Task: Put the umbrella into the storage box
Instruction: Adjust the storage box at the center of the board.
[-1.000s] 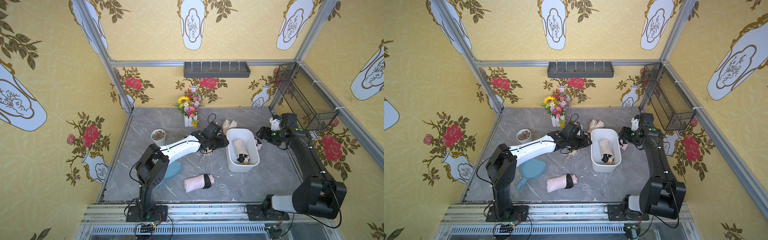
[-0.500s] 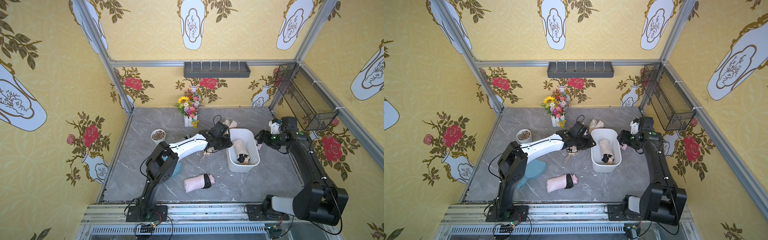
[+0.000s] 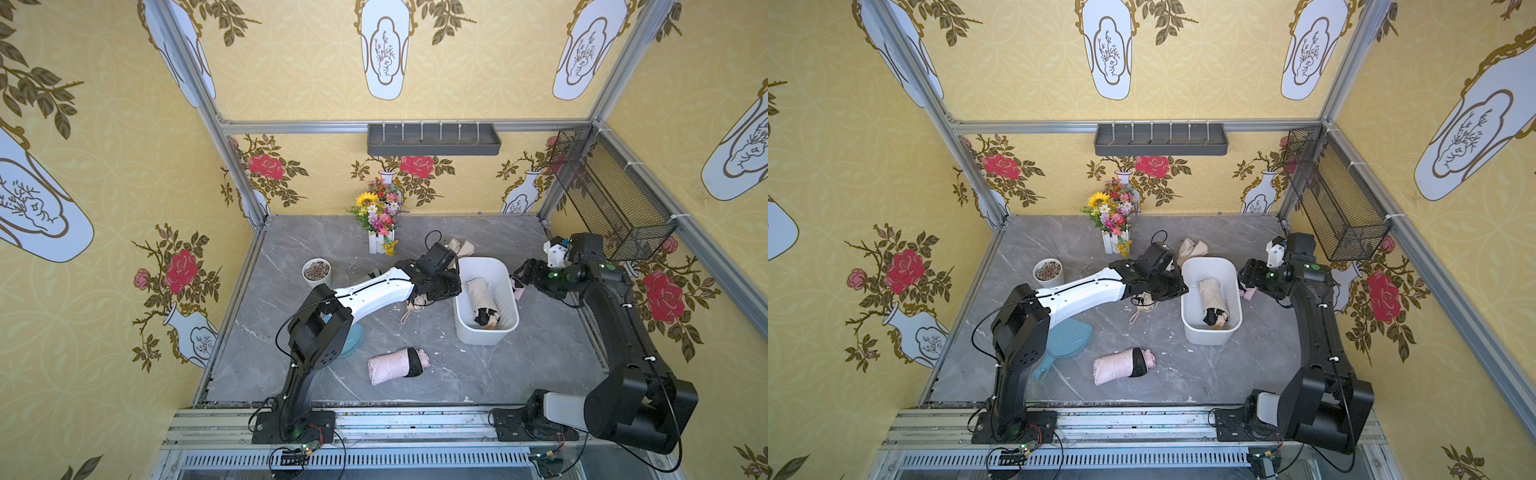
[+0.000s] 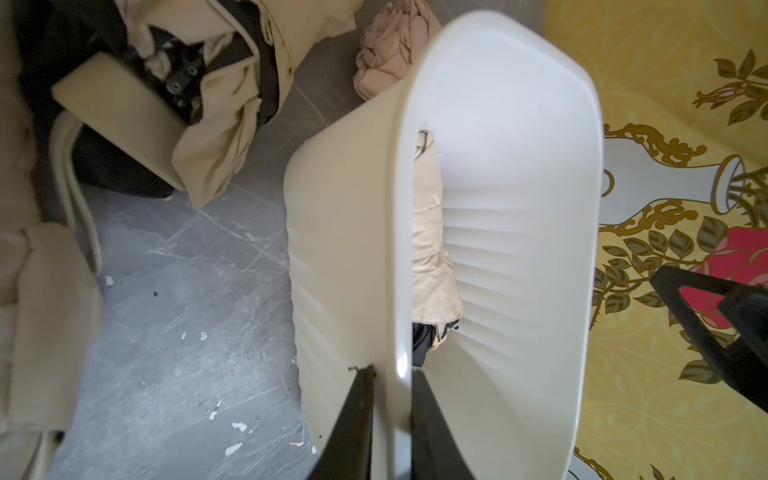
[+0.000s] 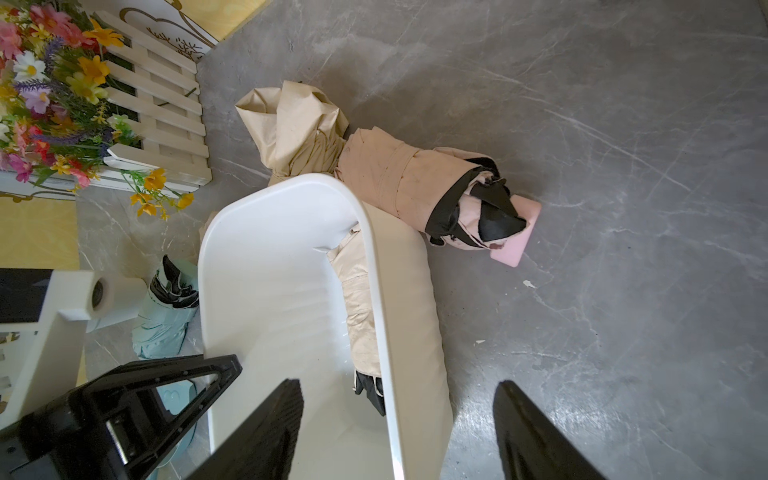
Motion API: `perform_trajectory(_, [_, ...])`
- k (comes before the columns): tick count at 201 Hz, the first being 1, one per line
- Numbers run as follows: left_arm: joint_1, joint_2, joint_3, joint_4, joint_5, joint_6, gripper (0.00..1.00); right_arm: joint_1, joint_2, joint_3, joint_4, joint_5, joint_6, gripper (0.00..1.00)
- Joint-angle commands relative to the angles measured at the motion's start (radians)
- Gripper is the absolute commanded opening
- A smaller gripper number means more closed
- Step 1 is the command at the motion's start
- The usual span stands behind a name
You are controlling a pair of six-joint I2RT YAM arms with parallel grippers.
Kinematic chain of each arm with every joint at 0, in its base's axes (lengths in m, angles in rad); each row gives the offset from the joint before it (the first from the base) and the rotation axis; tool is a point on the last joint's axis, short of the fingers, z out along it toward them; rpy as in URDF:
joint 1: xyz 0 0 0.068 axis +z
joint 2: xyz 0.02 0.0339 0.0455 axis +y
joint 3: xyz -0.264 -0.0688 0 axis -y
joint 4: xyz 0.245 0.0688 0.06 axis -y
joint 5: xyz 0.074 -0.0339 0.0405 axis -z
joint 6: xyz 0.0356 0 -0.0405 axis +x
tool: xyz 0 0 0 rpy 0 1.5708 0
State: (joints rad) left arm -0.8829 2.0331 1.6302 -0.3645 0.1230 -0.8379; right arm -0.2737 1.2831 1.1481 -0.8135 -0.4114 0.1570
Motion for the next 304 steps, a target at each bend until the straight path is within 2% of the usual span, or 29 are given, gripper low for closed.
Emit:
perform_trajectory(1, [-0.004, -0.002, -0.011, -0.003, 0.025, 0.015, 0.15, -0.016, -0.01, 0.002, -0.011, -0.026, -0.01, 0.77])
perform_trajectory(66, [-0.005, -0.049, -0.008, -0.054, 0.018, 0.025, 0.06, -0.022, 0.006, -0.014, -0.01, -0.032, -0.03, 0.77])
perform_trajectory(114, [-0.011, -0.089, 0.056, -0.266, -0.019, 0.056, 0.04, -0.023, -0.013, -0.036, 0.042, -0.055, -0.094, 0.77])
perform_trajectory(149, [-0.013, -0.166, -0.02, -0.301, -0.048, 0.053, 0.04, -0.02, 0.003, -0.04, 0.108, -0.066, -0.13, 0.76])
perform_trajectory(173, [-0.013, -0.203, -0.094, -0.301, -0.067, 0.054, 0.04, 0.022, 0.02, -0.048, 0.187, -0.032, -0.174, 0.75])
perform_trajectory(204, [-0.013, -0.23, -0.158, -0.261, -0.077, 0.071, 0.03, 0.121, 0.109, -0.001, 0.202, 0.059, -0.272, 0.77])
perform_trajectory(252, [-0.005, -0.214, -0.17, -0.221, -0.078, 0.084, 0.03, 0.169, 0.308, 0.093, 0.177, 0.091, -0.352, 0.77])
perform_trajectory(269, [-0.003, -0.211, -0.163, -0.212, -0.079, 0.084, 0.07, 0.177, 0.365, 0.121, 0.187, 0.104, -0.366, 0.77])
perform_trajectory(295, [-0.001, -0.217, -0.161, -0.215, -0.09, 0.079, 0.21, 0.193, 0.448, 0.17, 0.2, 0.136, -0.401, 0.77])
perform_trajectory(304, [0.001, -0.225, -0.166, -0.213, -0.095, 0.079, 0.28, 0.199, 0.475, 0.186, 0.204, 0.152, -0.416, 0.77])
